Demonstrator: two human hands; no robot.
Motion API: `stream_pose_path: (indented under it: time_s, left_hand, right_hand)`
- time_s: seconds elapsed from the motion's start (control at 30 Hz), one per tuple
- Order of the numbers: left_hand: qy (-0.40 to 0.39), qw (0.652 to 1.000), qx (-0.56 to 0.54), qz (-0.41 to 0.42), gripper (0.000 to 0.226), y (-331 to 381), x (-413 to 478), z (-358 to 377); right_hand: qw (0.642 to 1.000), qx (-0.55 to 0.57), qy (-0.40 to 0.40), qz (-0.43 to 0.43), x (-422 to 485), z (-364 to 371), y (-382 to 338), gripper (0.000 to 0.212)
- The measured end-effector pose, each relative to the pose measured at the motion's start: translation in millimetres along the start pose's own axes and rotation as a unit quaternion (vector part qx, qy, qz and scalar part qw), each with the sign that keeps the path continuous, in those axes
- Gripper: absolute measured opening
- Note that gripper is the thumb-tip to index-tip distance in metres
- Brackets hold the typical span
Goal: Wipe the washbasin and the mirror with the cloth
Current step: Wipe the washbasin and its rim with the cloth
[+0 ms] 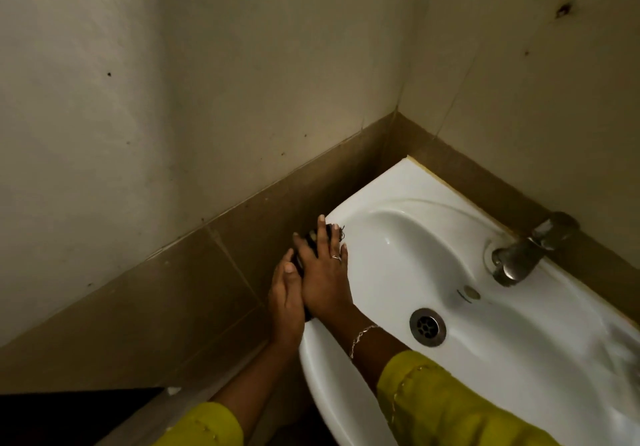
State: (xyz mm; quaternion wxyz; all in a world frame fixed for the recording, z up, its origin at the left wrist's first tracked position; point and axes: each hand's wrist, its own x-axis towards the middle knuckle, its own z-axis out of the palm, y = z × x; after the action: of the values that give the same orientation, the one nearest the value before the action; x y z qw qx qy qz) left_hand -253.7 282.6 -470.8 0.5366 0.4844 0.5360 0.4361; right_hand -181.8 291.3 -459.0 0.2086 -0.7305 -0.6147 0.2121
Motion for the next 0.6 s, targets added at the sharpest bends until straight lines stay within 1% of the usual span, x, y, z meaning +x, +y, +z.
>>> stream_pose_path:
  time_s: [0.03, 0.07, 0.13, 0.17, 0.27, 0.37, 0.43, 0.5, 0.57, 0.6]
  left_hand:
    - [-0.003, 1.0, -0.014, -0.003, 0.072, 0, -4, -2]
    - [-0.003, 1.0, -0.025, -0.007, 0.068, 0, -7, -5]
    - [0.0, 0.999, -0.044, -0.015, 0.056, 0, -10, -7]
    - [0.001, 0.998, -0.055, -0.018, 0.052, 2, -12, -8]
    - [0.005, 0.995, -0.085, -0.045, 0.055, -1, -15, -16]
    - [-0.028, 0.999, -0.021, -0.035, 0.052, -6, -18, -27]
    - [-0.044, 0.999, 0.021, -0.008, 0.044, -6, -20, -31]
    - [-0.056, 0.998, 0.037, 0.012, 0.037, -1, -23, -34]
    - [-0.069, 0.996, 0.047, 0.023, 0.034, 1, -25, -34]
    - [-0.08, 0.995, 0.059, 0.03, 0.037, 1, -25, -34]
  right_hand:
    - [1.0, -0.001, -0.01, 0.002, -5, 1, -1, 0.098]
    - [1.0, -0.006, -0.018, 0.008, -9, 1, -2, 0.095]
    - [0.999, -0.012, -0.025, 0.027, -14, 3, -7, 0.075]
    - [0.999, -0.01, -0.026, 0.04, -16, 5, -11, 0.069]
    - [0.998, -0.01, -0.034, 0.058, -23, 11, -21, 0.066]
    - [0.998, -0.003, -0.03, 0.057, -29, 14, -24, 0.062]
    - [0.998, 0.008, -0.032, 0.062, -38, 17, -25, 0.057]
    - [0.998, 0.0, -0.029, 0.059, -51, 21, -25, 0.054]
    - [0.998, -0.003, -0.038, 0.054, -66, 25, -23, 0.057]
    - [0.998, -0.002, -0.044, 0.051, -73, 26, -22, 0.06]
